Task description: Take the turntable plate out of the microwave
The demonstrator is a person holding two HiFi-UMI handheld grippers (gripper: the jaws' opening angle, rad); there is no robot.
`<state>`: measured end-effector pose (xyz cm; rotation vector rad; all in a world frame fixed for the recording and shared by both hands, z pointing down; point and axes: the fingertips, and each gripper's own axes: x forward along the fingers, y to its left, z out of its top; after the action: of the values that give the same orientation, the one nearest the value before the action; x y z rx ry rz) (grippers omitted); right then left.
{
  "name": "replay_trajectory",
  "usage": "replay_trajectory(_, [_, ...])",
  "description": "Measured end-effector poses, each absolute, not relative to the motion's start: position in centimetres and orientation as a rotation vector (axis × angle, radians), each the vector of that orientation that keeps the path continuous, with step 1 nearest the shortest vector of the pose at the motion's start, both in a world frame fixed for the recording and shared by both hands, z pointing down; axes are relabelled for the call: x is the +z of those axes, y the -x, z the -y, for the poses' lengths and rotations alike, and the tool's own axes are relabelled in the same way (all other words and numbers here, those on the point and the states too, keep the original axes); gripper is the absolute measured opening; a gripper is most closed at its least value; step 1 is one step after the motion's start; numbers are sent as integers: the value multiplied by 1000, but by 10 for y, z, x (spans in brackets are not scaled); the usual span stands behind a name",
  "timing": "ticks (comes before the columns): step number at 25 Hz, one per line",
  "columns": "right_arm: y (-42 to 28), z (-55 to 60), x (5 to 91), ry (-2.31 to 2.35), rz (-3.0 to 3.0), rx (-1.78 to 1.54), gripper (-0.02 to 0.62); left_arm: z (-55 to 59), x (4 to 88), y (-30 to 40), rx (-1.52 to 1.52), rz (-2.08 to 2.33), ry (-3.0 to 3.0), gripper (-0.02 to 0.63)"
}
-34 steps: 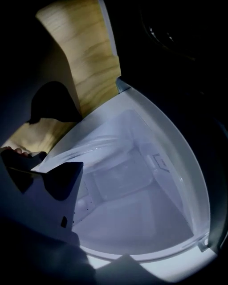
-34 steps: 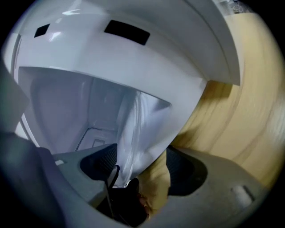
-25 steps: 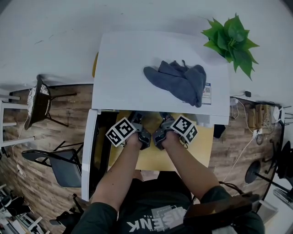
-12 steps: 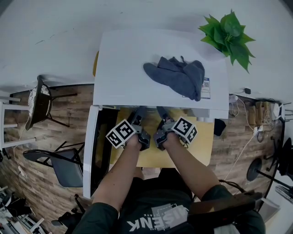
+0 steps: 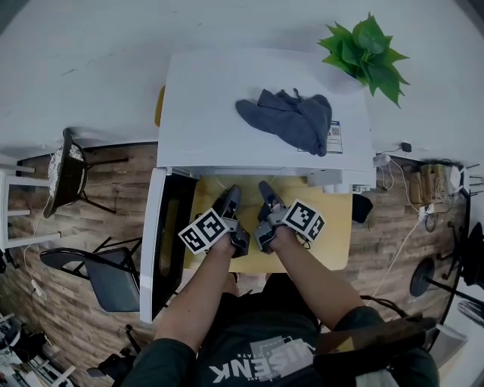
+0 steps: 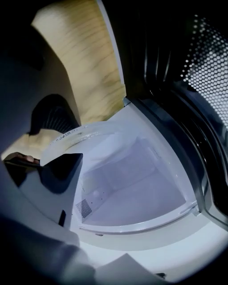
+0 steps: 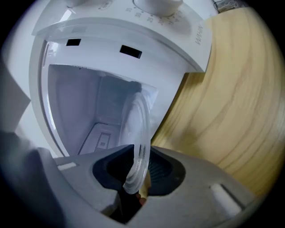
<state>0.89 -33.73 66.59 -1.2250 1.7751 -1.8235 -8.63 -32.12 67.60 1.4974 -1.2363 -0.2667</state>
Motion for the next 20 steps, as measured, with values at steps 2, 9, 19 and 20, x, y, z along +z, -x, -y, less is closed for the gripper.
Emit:
replay_trajectory(2, [-8, 331, 666, 1222, -1785, -1827, 89, 313, 677, 86, -262, 1240, -1496, 141])
replay_trajectory(9, [-8, 309, 666, 1191, -1820, -1829, 81, 288, 676, 86, -272, 1221, -1501, 127])
replay_trajectory(19, [-15, 283, 649, 1194, -1901, -1746, 77, 262, 654, 83, -237, 1208, -1624, 114])
replay_trajectory(20, [-15, 280, 647, 1195, -1912, -1732, 77, 260, 651, 83, -236, 1209, -1639, 114])
